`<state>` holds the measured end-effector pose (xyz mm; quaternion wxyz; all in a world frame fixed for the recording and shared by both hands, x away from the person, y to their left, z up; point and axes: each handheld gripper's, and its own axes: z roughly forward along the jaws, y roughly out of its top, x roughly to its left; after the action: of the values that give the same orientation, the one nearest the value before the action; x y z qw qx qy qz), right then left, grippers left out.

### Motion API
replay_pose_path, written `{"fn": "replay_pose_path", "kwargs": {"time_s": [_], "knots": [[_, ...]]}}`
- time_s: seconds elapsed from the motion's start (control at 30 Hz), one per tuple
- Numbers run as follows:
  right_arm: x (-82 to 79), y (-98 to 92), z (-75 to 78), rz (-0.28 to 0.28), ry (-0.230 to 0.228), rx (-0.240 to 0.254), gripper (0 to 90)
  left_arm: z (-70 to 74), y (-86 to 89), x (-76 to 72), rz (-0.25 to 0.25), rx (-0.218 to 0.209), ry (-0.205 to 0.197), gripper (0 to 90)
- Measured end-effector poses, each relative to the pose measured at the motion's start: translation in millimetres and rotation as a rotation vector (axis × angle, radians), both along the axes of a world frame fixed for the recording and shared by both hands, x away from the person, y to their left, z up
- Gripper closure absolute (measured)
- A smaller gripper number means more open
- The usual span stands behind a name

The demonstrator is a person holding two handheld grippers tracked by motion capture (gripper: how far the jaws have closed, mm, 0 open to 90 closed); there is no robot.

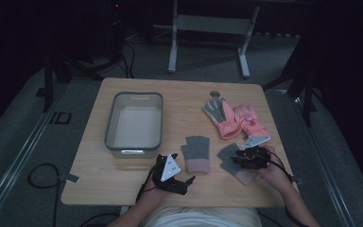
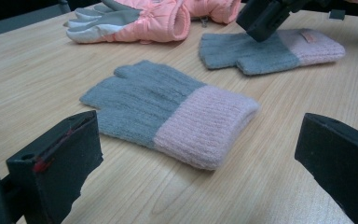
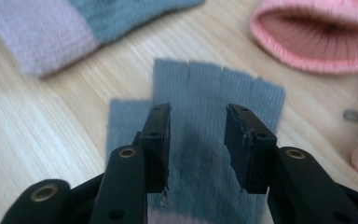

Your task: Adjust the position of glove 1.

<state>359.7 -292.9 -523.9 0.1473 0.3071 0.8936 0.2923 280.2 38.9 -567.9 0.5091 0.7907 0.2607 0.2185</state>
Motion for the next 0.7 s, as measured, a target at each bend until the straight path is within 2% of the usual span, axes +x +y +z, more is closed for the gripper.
{"fn": "replay_pose_path", "kwargs": {"time_s": [0.17,0.3,0.33,0.47,0.5,0.57,0.7], "knots": [[5.9,-9.3,-6.1,0.011,0.030,0.018,63.6,0.0,-0.2,-0.2,-0.001,0.001,-0.001,0.0],[8.6,-10.3,-10.4,0.013,0.038,0.004,63.6,0.0,0.0,0.1,-0.002,0.001,0.000,0.0],[10.7,-10.2,-15.1,0.029,0.050,0.002,63.2,0.0,-0.2,0.1,-0.003,0.002,0.000,0.0],[12.8,-10.2,-15.5,0.041,0.056,-0.003,64.8,-0.1,-0.4,0.0,-0.003,0.001,0.000,0.0],[13.5,-9.3,-15.4,0.036,0.069,-0.004,72.0,-0.1,-0.4,0.0,-0.003,0.001,0.001,0.0],[12.8,-6.3,-14.4,0.033,0.076,-0.017,78.5,-0.1,-0.5,0.1,-0.003,0.002,0.001,0.0],[9.4,0.5,-13.3,0.007,0.061,-0.050,82.3,0.0,-0.2,0.1,-0.002,0.002,0.000,0.0]]}}
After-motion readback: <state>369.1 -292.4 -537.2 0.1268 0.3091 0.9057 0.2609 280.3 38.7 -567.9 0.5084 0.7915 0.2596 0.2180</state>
